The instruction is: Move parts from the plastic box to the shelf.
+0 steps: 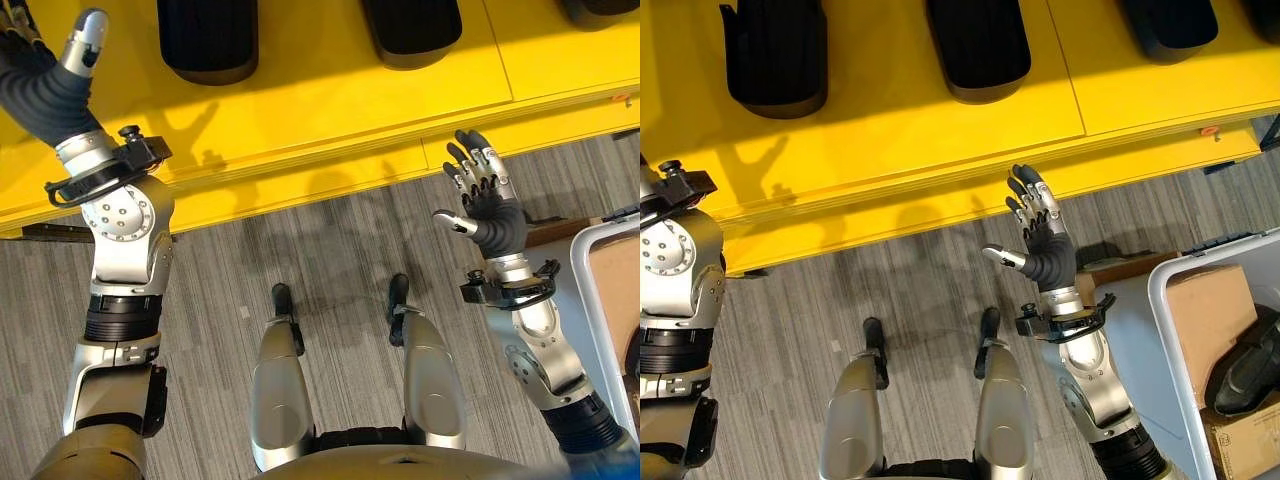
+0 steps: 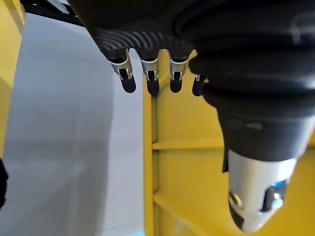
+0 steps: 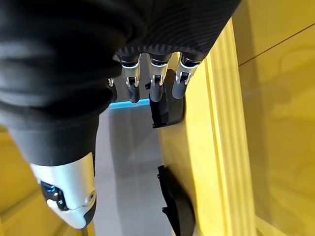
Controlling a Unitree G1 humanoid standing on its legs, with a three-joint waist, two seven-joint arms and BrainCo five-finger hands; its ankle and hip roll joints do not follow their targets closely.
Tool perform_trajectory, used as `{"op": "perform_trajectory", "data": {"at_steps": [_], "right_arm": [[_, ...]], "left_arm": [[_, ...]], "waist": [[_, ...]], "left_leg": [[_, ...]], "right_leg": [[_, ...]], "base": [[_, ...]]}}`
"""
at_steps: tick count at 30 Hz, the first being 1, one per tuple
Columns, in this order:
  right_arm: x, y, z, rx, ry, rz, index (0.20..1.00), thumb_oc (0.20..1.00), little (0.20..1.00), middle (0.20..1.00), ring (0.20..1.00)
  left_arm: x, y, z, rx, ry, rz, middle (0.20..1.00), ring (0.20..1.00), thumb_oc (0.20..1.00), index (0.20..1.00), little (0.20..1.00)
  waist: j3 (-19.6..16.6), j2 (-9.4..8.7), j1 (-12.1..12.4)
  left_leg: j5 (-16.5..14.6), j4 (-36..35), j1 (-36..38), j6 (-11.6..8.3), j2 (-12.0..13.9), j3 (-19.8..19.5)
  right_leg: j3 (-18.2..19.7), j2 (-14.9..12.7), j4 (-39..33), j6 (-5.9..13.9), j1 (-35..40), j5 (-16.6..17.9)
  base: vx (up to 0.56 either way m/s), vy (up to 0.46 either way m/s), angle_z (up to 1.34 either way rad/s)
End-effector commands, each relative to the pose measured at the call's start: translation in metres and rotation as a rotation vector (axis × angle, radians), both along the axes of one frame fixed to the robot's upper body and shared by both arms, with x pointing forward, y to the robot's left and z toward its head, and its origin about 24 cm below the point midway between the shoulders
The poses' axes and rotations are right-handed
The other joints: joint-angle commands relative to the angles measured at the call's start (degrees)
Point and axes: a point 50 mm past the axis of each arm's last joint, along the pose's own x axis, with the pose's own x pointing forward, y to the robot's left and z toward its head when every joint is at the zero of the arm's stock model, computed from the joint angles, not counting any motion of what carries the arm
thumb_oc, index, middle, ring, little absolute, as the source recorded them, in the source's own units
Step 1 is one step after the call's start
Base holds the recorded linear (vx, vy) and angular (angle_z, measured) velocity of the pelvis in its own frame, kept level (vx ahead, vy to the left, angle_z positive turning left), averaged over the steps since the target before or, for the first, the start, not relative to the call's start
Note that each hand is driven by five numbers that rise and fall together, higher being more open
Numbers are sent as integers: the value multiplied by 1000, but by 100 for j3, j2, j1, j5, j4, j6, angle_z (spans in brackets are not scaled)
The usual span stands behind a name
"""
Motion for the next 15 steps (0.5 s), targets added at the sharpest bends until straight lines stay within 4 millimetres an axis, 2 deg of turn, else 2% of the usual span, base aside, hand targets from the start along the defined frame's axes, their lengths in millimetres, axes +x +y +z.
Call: {"op": "perform_trajectory", "data": {"at_steps": [1,6,15], "right_arm": [[-5,2,2,38,-25,31,1000,1000,1000,1000,1000],[-4,4,-1,34,-9,44,1000,1000,1000,1000,1000],[-5,6,-9,20,34,69,1000,1000,1000,1000,1000]], "left_arm": [[10,4,0,48,51,16,1000,1000,1000,1000,1000],[24,13,-7,16,127,35,1000,1000,1000,1000,1000],[38,24,-3,25,207,93,1000,1000,1000,1000,1000]], "waist": [[-617,-126,-51],[-646,-116,-72],[-736,-136,-102]], "left_leg": [[22,180,-171,-2,82,-238],[-47,278,-90,-17,78,-244],[-97,375,-22,-34,65,-281]], "right_leg": [[27,-305,119,310,364,-244],[56,-334,199,313,475,-295],[50,-347,226,315,577,-315]], "base": [[-5,24,-4],[-2,12,-2],[-5,4,1]]}}
